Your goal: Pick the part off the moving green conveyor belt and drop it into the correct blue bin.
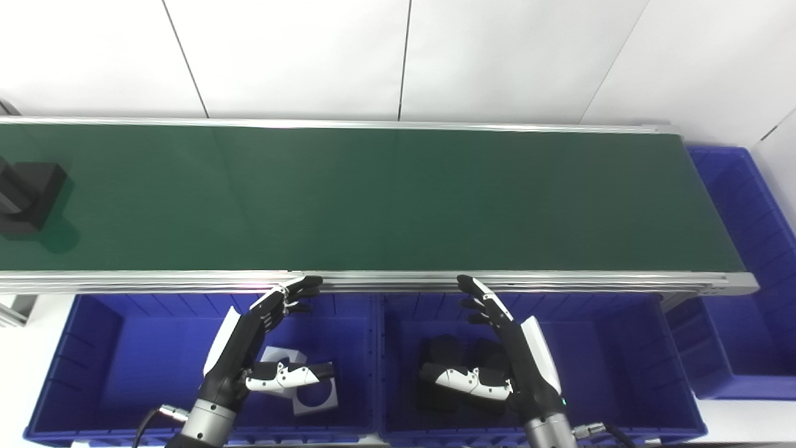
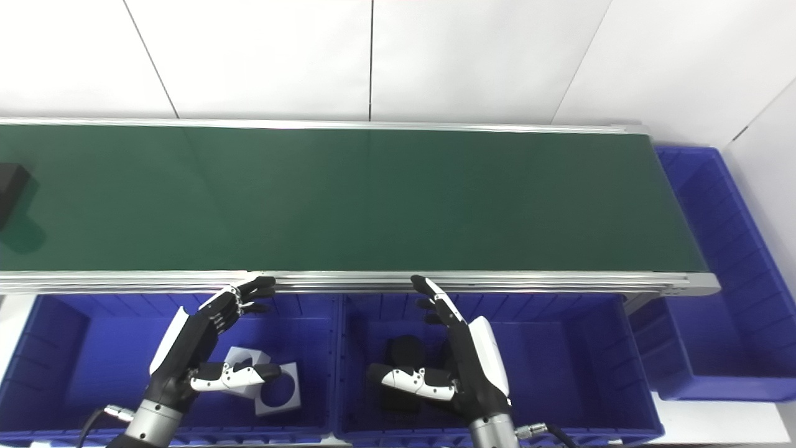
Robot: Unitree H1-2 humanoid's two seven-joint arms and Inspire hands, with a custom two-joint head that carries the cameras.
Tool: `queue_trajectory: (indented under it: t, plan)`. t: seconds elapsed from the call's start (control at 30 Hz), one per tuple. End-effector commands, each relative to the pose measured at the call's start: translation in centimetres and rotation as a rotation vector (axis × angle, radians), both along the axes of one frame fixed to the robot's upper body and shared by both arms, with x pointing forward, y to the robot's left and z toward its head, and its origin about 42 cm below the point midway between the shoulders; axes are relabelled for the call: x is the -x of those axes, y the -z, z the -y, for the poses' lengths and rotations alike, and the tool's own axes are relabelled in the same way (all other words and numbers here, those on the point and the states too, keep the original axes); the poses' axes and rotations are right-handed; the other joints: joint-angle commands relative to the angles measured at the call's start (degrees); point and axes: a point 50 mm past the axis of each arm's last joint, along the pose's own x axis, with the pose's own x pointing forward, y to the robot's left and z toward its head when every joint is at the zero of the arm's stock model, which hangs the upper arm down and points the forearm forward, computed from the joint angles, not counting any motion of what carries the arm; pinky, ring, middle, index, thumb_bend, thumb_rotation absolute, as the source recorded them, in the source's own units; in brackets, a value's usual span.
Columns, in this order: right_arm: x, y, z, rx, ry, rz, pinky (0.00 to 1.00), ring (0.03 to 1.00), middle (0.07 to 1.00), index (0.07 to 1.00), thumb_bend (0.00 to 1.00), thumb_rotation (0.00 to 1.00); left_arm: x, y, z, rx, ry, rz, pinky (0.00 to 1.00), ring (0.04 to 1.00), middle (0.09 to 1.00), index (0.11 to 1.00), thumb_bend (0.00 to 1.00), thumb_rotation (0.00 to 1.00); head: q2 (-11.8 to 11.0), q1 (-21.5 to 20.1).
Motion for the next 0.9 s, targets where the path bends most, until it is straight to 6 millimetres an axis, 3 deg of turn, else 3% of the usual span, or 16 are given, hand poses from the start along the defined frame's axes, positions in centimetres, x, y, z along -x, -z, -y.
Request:
queue_trajectory:
  t: [0.0, 0.87]
  plan:
    - [-0.08, -0.51, -0.05, -0.005, -0.001, 0.034, 0.73, 0.814, 0.875, 0.890, 0.78, 0.35, -0.59, -1.19, -0.08, 0.014, 0.009, 0.079, 0.72, 0.798, 0.833, 0.785, 0.88, 0.27, 0.00, 0.01]
    - [0.04, -0.69, -0.07, 0.002, 0.004, 0.032, 0.71, 0.808, 0.871, 0.873, 0.79, 0.36, -0.44, -1.18, -0.07, 0.018, -0.004, 0.079, 0.71, 0.792, 0.823, 0.776, 0.88, 0.28, -0.07, -0.01]
